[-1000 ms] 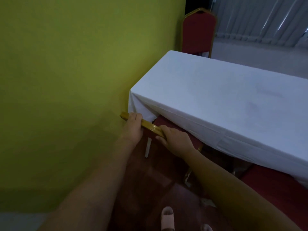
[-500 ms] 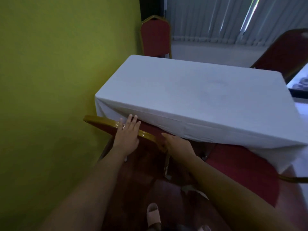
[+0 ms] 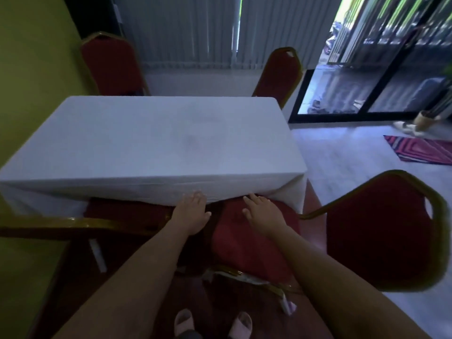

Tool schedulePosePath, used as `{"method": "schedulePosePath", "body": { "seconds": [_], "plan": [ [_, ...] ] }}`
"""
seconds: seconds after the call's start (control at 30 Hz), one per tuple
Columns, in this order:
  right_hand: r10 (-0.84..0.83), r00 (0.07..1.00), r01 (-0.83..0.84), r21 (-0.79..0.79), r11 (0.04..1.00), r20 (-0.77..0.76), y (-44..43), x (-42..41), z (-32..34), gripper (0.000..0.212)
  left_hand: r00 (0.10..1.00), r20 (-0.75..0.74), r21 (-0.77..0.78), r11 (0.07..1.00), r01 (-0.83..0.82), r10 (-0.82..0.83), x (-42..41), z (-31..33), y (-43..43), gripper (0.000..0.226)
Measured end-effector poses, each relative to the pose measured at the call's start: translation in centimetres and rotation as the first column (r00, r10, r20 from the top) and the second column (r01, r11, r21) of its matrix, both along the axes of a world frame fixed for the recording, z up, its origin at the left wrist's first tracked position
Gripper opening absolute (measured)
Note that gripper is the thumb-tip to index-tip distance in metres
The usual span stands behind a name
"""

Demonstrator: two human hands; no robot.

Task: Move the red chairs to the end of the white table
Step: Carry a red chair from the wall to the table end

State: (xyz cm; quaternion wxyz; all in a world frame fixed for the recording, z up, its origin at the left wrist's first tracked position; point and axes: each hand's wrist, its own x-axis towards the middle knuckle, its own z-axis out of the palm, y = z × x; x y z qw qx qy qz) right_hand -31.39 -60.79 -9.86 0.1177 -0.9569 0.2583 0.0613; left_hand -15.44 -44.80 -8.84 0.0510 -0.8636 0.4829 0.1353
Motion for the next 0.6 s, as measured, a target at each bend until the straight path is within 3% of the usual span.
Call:
{"method": "schedulePosePath", "body": {
  "seconds": [0.13, 0.6],
  "plan": [
    [-0.122, 0.992, 0.121, -0.047, 0.992, -0.01, -3.5, -4.0, 0.7, 0.053, 0.99, -0.075, -0.012, 0.993, 0.115, -0.116, -2.8, 0.4, -4.9, 0.065],
    [-0.505, 0.863, 0.499, -0.125, 0.857, -0.019, -9.0, -17.6, 3.0, 0.053, 0.876, -0.07, -0.004, 0.878, 0.478, -0.477, -14.0, -1.9, -16.7, 0.066]
  ]
}}
